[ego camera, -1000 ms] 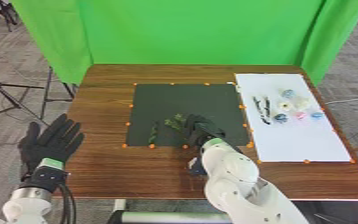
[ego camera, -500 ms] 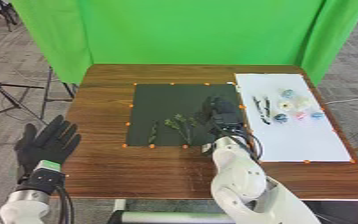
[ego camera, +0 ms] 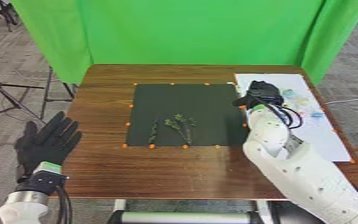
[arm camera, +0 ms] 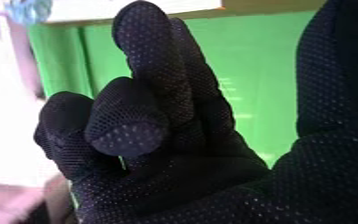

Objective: Arrange flowers

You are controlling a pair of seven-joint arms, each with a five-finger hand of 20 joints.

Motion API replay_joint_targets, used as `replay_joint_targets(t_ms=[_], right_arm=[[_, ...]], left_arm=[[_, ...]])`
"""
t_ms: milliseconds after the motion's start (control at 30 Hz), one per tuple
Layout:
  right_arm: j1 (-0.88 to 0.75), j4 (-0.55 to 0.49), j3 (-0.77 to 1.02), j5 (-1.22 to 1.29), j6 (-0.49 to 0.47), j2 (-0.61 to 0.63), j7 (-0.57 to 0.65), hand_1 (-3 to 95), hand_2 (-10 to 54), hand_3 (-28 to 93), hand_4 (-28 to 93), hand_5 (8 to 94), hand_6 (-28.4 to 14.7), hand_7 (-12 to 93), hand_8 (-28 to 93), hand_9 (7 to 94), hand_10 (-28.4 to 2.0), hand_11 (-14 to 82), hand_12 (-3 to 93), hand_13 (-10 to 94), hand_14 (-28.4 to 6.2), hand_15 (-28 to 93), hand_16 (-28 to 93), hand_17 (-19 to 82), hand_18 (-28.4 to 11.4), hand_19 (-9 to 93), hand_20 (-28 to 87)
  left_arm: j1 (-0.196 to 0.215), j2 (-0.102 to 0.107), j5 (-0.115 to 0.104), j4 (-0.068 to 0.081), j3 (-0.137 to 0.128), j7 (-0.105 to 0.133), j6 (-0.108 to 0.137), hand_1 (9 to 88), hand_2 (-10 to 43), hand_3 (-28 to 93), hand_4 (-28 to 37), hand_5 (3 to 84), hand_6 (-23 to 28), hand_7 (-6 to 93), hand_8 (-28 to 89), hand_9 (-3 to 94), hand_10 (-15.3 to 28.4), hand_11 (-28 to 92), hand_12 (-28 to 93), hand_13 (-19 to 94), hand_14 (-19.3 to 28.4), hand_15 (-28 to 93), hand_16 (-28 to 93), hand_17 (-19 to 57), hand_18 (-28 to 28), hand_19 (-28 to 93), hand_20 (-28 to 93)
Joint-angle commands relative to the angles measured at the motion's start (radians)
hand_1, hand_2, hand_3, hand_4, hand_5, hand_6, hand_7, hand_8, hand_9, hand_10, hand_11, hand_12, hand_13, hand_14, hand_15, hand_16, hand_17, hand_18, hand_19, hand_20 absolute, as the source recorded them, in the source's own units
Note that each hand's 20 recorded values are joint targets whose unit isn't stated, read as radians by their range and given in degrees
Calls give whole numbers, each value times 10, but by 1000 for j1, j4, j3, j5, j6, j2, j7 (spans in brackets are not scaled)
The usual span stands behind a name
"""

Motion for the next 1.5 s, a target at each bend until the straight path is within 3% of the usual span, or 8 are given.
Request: replay_joint_targets(t_ms=[33,300,567,667,733,1033,1267,1500], right_arm=[[55,31,-34,-35,0,39,3,305,-95,566,-275,655,-115,126,-49,815,-161,390,315,813,-89,689,403,555,-228,932,480],[85,89,-37,17,-47,45,11,308,-95,564,-278,663,-116,124,-51,817,-162,387,317,814,-87,685,407,556,-228,932,485],[84,128,-32,37,-93,45,26,373,-95,464,-281,663,-115,115,-58,817,-161,382,314,813,-85,679,413,555,-226,932,483],[82,140,-31,41,-103,42,29,380,-95,457,-280,663,-115,114,-58,817,-160,382,314,813,-83,678,411,557,-223,932,480],[76,143,-26,53,-105,43,34,380,-95,465,-278,664,-115,114,-58,818,-160,381,313,814,-82,676,410,557,-223,932,481],[51,189,-22,75,-164,20,-8,485,-95,447,-282,670,-89,114,-78,826,-148,384,309,820,-81,674,406,554,-222,932,490],[47,206,-33,84,-167,6,-22,464,-95,671,-281,738,-52,137,-94,846,-134,367,299,822,-82,669,402,544,-227,932,485],[33,210,-43,64,-116,7,-36,587,-95,642,-277,824,-33,187,114,895,-97,276,447,839,-77,661,399,549,-228,932,485]], left_arm=[[11,-3,1,-4,1,1,-17,252,104,693,-283,373,75,152,-94,303,145,221,119,189,141,352,-77,-57,105,283,79],[19,-4,-11,-7,6,10,-8,251,104,694,-283,372,75,151,-93,302,144,219,120,189,140,351,-76,-55,104,279,81],[18,1,-50,-16,21,32,37,250,103,696,-283,376,78,156,-93,309,146,227,121,198,143,361,-75,-55,105,283,83],[14,8,-88,-29,31,56,96,249,103,698,-283,379,79,162,-94,312,148,230,119,204,145,368,-77,-55,105,287,84],[11,11,-114,-26,36,66,89,248,102,701,-283,383,81,167,-95,321,150,235,119,208,147,375,-78,-53,105,291,85],[2,11,-108,-29,47,64,111,248,105,704,-283,391,86,180,-102,328,151,248,117,215,147,390,-86,-53,106,305,86],[-5,9,-103,-25,51,51,101,248,105,706,-283,391,85,183,-104,323,150,249,115,215,146,394,-90,-53,106,308,84],[-4,7,-100,-24,52,49,98,248,106,707,-283,391,85,184,-104,323,151,250,114,215,146,394,-91,-54,106,310,83]])
